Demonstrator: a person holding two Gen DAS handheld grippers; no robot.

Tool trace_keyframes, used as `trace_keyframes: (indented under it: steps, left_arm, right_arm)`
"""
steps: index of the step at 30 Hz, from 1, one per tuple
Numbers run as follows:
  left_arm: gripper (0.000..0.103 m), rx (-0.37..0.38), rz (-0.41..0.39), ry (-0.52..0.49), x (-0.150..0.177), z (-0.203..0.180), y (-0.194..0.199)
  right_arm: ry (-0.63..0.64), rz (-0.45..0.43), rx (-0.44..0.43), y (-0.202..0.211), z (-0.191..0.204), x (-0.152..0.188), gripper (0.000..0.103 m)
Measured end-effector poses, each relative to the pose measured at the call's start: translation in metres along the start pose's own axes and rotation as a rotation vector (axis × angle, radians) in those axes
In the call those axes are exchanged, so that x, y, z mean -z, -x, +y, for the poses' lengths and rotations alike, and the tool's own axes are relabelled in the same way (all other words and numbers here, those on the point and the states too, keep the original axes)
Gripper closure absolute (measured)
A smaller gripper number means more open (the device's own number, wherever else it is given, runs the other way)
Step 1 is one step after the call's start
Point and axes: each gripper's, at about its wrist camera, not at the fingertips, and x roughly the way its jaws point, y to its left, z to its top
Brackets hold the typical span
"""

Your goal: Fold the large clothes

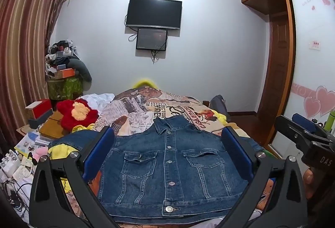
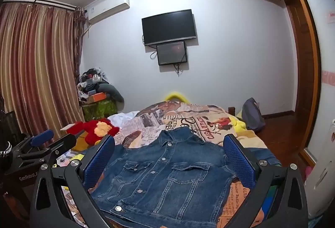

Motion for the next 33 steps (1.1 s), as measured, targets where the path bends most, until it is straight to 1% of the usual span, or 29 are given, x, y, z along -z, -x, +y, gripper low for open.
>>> trace_keyframes:
  steps: [11, 13, 33]
  left_arm:
    - [0.000, -0.002, -0.002, -0.001, -0.0045, 0.0062, 0.0013]
    - [0.000, -0.004, -0.001, -0.005, -0.0019, -0.0009, -0.0002]
    - [0.000, -0.001, -0.003, -0.010, -0.0035, -0.0032, 0.0009]
  right_arm:
    - [-0.005, 0.007, -0.003, -0.0013, -0.0026, -0.0033, 0.000]
    - [-0.004, 0.008, -0.003, -0.0016, -0.0027, -0.0036, 0.000]
    - [-0.006, 0.010, -0.006, -0.0028, -0.0053, -0.0048, 0.000]
